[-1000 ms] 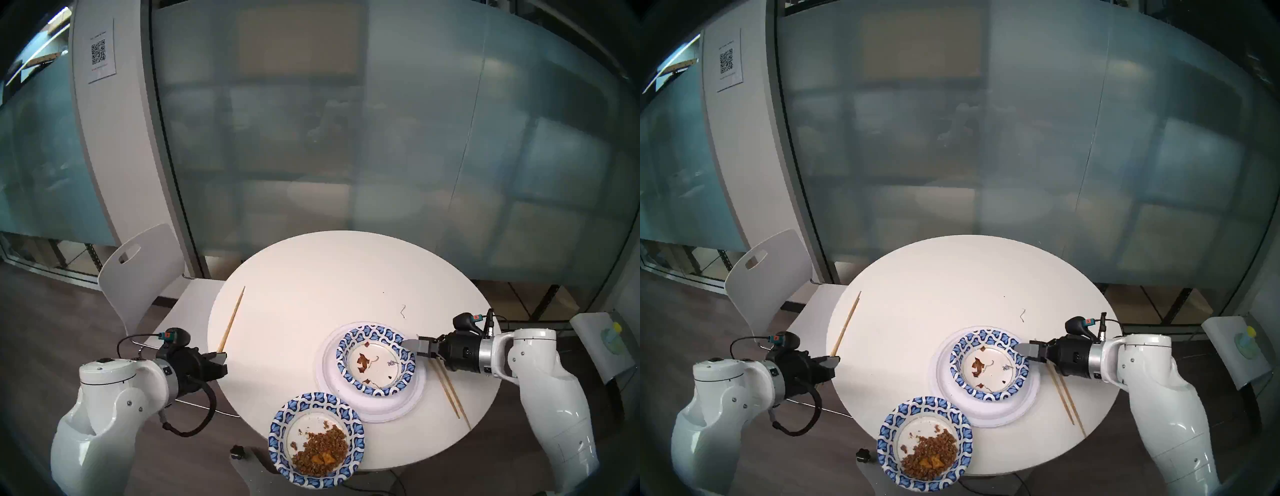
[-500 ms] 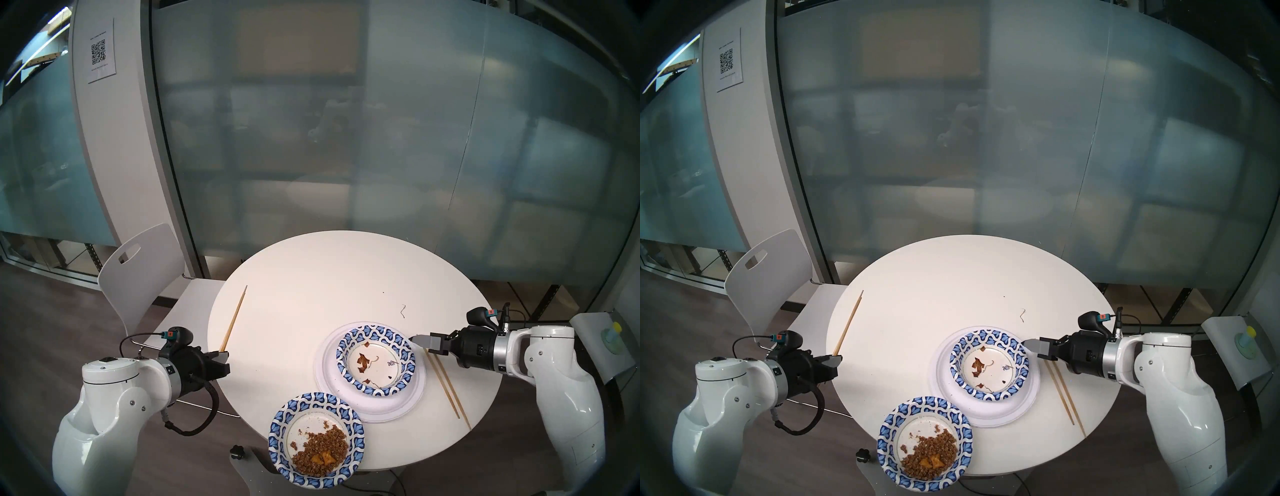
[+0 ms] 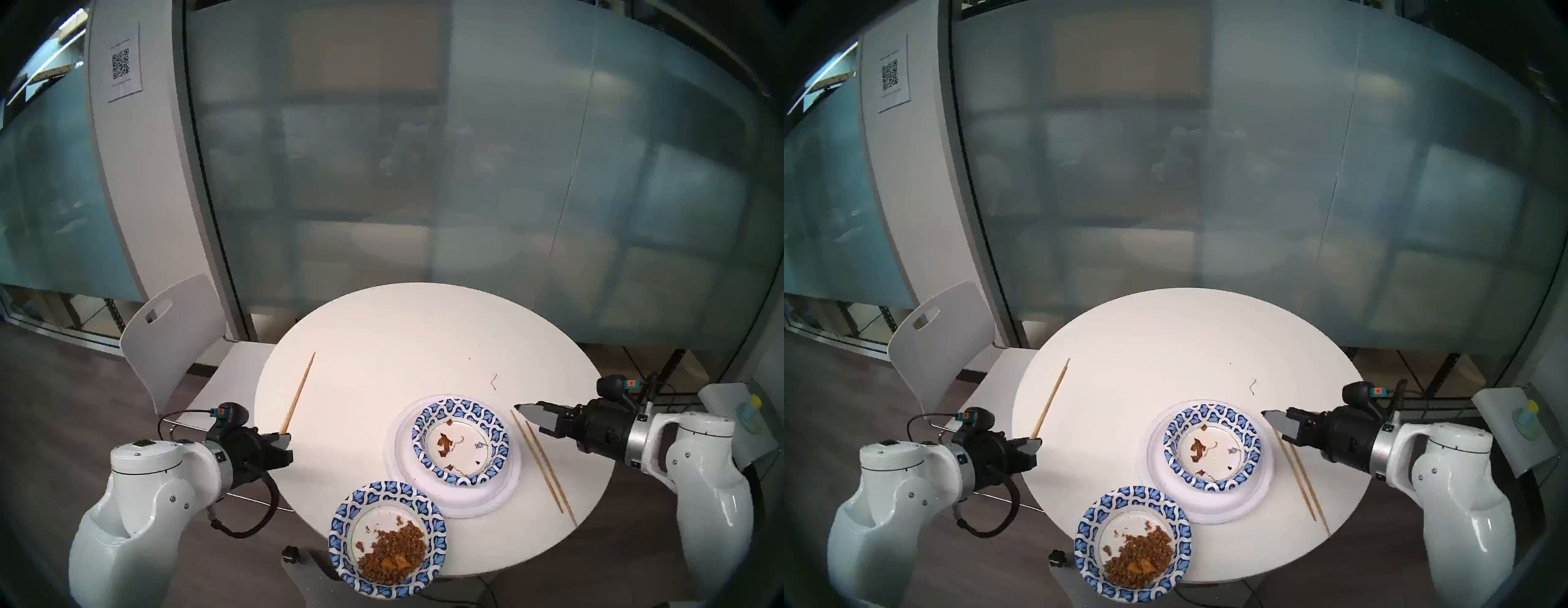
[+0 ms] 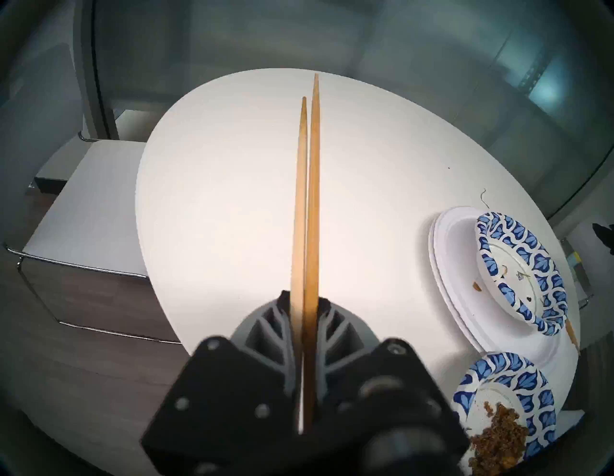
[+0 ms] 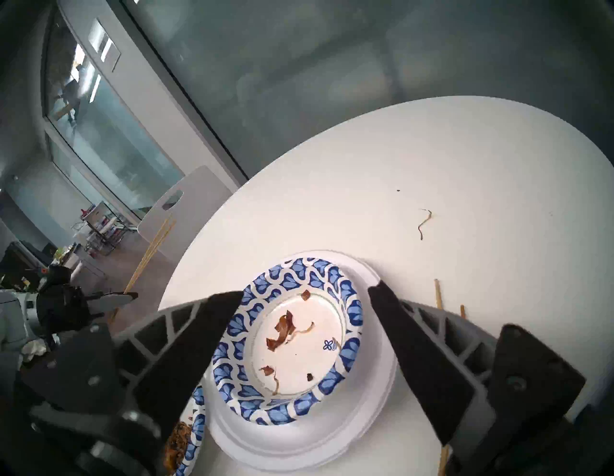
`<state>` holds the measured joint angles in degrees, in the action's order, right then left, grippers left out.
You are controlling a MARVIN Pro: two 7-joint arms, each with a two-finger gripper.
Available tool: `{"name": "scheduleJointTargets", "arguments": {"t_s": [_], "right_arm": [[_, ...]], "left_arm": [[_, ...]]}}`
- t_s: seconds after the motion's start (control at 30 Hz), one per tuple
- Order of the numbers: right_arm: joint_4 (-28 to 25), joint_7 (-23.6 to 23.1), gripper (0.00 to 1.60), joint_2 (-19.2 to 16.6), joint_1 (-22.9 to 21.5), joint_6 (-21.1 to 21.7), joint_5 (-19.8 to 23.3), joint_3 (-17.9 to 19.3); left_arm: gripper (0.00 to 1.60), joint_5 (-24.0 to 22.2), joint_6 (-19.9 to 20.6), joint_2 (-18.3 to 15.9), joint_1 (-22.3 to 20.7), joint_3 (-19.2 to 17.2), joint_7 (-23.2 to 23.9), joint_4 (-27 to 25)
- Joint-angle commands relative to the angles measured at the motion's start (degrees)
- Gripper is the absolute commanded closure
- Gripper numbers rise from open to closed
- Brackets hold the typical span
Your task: Stack the plates into one stack
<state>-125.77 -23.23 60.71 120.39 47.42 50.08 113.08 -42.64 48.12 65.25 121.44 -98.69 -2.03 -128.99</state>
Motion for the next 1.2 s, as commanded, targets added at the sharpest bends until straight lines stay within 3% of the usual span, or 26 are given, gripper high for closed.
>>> {"name": "scheduleJointTargets", "arguments": {"t_s": [0.0,0.37,0.7,0.83,0.87,1.17], "right_arm": [[-7.86,-0.65,0.12,5.85,8.13,-0.41,-1.46,1.15],[-14.02,-3.06,0.26,11.54,15.30,0.97,-4.59,0.79],[-14.23,-4.69,0.29,15.23,21.70,-1.12,-8.79,-4.82],[-14.23,-4.80,0.32,15.88,25.51,-4.80,-10.99,-7.08],[-14.23,-4.56,0.32,16.78,27.75,-9.87,-14.30,-8.34],[-14.23,-4.24,0.35,17.03,28.07,-10.13,-14.95,-8.91]], "left_arm": [[1.60,-0.02,-0.21,0.09,-0.15,-0.35,-0.03,-1.74],[1.60,-0.19,-0.18,0.24,0.07,-0.35,-0.03,-1.76],[1.60,-0.60,-0.16,0.27,0.24,-0.20,0.19,-2.00],[1.60,-0.44,-0.21,0.11,0.48,0.23,0.36,-2.12],[1.60,-0.17,-0.25,-0.08,0.78,0.68,0.50,-2.60],[1.60,-0.06,-0.32,0.00,0.91,0.92,0.41,-2.85]]}}
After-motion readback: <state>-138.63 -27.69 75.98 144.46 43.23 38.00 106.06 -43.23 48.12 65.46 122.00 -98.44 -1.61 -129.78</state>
